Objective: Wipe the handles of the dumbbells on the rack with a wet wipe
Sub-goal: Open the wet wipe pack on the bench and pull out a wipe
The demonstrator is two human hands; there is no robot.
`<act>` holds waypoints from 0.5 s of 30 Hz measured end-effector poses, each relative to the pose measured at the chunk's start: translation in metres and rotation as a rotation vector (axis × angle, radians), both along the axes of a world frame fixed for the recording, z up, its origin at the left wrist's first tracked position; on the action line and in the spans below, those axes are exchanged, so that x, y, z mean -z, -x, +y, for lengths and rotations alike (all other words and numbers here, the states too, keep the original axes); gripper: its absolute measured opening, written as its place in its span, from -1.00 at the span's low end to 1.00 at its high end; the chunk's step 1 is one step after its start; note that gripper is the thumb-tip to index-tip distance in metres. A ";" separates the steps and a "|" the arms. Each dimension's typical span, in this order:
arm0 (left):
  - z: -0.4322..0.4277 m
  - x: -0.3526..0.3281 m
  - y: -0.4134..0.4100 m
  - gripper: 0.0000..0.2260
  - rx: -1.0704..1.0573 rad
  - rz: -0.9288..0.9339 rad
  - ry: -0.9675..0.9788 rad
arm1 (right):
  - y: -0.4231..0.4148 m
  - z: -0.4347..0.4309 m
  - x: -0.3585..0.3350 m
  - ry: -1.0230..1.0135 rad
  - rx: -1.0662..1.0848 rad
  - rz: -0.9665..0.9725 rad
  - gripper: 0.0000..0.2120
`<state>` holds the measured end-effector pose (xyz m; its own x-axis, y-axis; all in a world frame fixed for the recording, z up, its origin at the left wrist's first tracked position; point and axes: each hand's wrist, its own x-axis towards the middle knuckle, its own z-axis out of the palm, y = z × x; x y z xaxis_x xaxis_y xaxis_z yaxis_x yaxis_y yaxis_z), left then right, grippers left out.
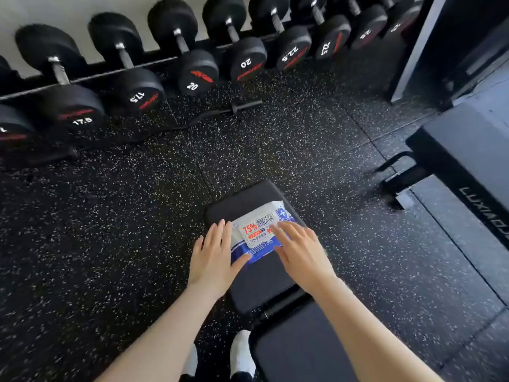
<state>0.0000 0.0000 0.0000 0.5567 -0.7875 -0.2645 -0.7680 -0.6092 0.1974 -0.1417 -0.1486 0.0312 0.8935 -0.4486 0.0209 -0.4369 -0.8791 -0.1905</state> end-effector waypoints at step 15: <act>-0.017 0.086 0.013 -0.19 -0.070 -0.023 0.205 | -0.023 -0.058 0.091 0.224 -0.465 -0.019 -0.61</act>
